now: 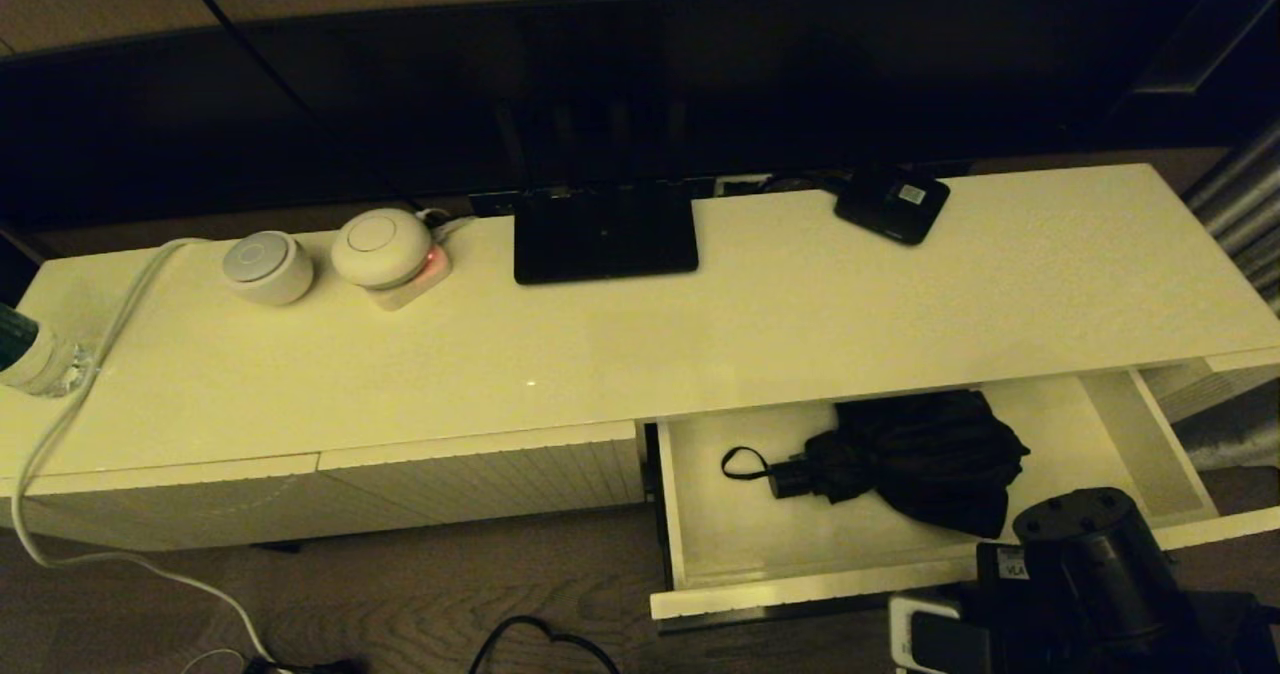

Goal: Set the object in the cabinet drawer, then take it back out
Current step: Close the drawer

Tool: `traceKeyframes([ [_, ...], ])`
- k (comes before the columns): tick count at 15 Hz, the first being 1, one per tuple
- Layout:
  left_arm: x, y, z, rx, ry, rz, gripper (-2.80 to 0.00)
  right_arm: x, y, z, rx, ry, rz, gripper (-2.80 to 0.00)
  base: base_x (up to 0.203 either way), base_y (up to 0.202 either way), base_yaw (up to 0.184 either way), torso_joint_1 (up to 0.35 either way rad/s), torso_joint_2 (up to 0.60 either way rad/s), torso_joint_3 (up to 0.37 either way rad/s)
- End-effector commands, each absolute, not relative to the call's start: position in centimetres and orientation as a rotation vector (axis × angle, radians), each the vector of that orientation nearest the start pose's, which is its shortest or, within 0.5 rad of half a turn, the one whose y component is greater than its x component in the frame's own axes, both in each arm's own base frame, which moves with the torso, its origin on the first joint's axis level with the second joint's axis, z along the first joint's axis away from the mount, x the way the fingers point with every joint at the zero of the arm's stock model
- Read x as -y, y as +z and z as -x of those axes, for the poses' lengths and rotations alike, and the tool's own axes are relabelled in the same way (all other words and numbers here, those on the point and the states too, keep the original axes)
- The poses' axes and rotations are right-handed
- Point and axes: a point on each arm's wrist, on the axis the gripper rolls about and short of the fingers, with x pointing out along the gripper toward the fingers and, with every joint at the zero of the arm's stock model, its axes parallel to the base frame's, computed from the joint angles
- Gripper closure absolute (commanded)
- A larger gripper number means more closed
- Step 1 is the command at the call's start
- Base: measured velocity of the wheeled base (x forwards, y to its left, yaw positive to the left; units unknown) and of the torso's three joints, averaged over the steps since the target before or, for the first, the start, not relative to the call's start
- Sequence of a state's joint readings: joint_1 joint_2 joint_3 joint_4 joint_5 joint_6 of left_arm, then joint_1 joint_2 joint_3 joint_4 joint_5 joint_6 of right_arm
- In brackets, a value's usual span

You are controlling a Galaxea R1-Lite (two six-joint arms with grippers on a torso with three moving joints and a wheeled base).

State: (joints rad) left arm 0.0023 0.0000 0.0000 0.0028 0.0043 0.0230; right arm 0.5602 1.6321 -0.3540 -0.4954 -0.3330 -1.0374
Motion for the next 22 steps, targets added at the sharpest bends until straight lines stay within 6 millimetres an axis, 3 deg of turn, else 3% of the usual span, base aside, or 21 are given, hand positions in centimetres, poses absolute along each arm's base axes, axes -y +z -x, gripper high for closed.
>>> traceKeyframes([
  [1, 0.0, 7.4, 2.3, -0.006, 0.008, -0.023, 0.0, -10.8, 8.6, -19.0, -0.517, 0.528, 1.335, 0.0, 0.0, 0.0, 0.0, 0.0, 0.0, 0.0],
  [11, 0.0, 7.4, 2.3, -0.006, 0.008, -0.023, 0.0, -12.5, 9.3, -22.5, -0.336, 0.364, 1.291, 0.0, 0.0, 0.0, 0.0, 0.0, 0.0, 0.0],
  [22, 0.0, 7.4, 2.3, -0.006, 0.008, -0.023, 0.0, -12.0, 11.0, -25.4, -0.254, 0.24, 1.266, 0.0, 0.0, 0.0, 0.0, 0.0, 0.0, 0.0],
])
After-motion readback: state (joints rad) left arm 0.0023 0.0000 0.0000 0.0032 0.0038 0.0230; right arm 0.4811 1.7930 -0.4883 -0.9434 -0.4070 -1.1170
